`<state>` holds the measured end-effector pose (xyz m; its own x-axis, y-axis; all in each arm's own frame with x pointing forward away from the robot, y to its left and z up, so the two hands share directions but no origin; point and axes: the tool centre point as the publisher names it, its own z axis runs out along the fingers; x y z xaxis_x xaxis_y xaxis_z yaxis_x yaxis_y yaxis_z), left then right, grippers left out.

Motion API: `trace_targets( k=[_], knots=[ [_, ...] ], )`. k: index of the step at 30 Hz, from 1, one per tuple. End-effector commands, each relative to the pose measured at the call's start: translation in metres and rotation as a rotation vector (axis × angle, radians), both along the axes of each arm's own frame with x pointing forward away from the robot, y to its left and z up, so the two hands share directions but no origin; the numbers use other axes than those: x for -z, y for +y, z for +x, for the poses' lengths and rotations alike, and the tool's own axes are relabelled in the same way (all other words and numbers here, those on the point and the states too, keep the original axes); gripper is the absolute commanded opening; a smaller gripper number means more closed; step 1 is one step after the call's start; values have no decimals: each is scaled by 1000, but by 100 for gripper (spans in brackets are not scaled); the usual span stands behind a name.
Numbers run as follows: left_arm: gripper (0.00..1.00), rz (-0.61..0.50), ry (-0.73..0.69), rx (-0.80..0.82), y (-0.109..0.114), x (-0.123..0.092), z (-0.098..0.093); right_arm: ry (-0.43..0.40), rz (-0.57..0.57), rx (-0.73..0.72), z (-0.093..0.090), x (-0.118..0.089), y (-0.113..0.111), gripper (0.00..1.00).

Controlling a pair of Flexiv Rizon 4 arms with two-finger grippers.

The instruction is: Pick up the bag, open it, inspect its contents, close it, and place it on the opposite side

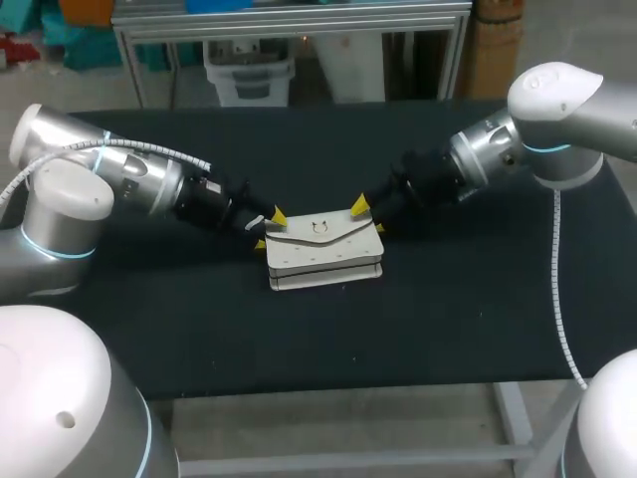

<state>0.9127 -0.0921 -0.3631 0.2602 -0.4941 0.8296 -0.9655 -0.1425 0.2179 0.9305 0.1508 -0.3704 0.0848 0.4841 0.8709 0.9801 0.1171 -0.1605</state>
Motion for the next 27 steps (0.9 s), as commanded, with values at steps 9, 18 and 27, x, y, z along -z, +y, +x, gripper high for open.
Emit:
trace_targets(
  k=[9, 18, 27],
  knots=[
    [0, -39, 3, -40, -1, 12, 10, 29, 13, 15, -5, 13, 5, 24],
    [0, -69, -19, -43, -4, 15, 7, 23, 25, 49, -6, 13, 5, 0],
    [53, -71, -61, -8, -7, 11, 2, 3, 27, 39, -7, 10, 3, 76]
  ],
)
